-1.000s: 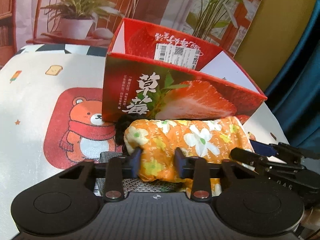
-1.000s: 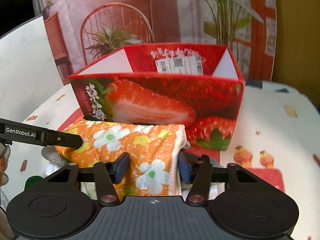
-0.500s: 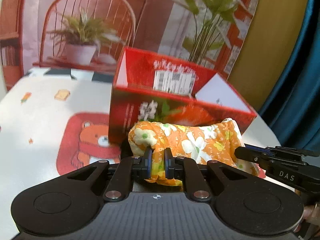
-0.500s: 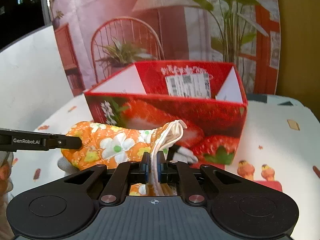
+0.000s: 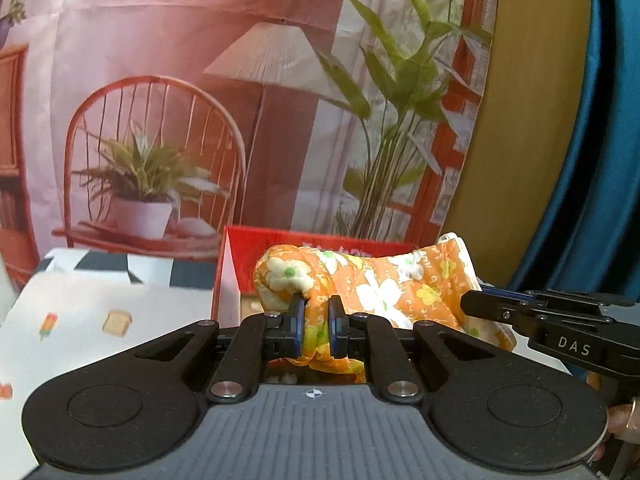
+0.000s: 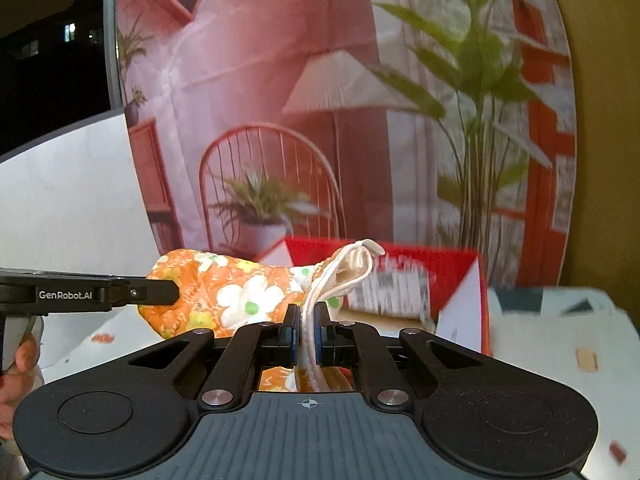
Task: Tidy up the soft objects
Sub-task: 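Lift the orange floral pouch with the right tool over the red box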
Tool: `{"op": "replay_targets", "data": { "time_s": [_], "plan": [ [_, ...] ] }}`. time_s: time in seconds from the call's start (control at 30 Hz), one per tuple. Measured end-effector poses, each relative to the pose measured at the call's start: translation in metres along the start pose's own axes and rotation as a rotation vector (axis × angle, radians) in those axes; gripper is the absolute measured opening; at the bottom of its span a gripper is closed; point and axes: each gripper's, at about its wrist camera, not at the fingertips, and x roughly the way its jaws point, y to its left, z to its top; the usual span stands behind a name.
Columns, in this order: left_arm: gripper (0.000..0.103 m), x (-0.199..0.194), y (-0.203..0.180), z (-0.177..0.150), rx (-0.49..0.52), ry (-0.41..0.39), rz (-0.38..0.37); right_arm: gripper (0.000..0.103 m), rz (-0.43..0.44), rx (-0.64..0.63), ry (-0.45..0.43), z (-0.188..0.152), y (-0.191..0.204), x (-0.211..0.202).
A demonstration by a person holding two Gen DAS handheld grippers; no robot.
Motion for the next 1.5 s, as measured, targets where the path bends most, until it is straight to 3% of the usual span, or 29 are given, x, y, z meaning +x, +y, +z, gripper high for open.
{"op": "replay_targets", "data": {
  "time_s": [0.3,0.83,1.5],
  "plan": [
    [0.012,0.041,0.000,0.029,0.029,-0.029,0.041,0.007,-0.022,-0.018,-0.003,0.033,-0.020,0.048],
    [0.012,0.121,0.020,0.037,0.010,0.072,0.070,0.007,-0.105,-0.071,0.129,0.032,-0.050,0.137],
    [0.013,0.137,0.024,0.002,0.030,0.265,0.012,0.007,-0.090,0.075,0.320,-0.011,-0.064,0.137]
  ]
}}
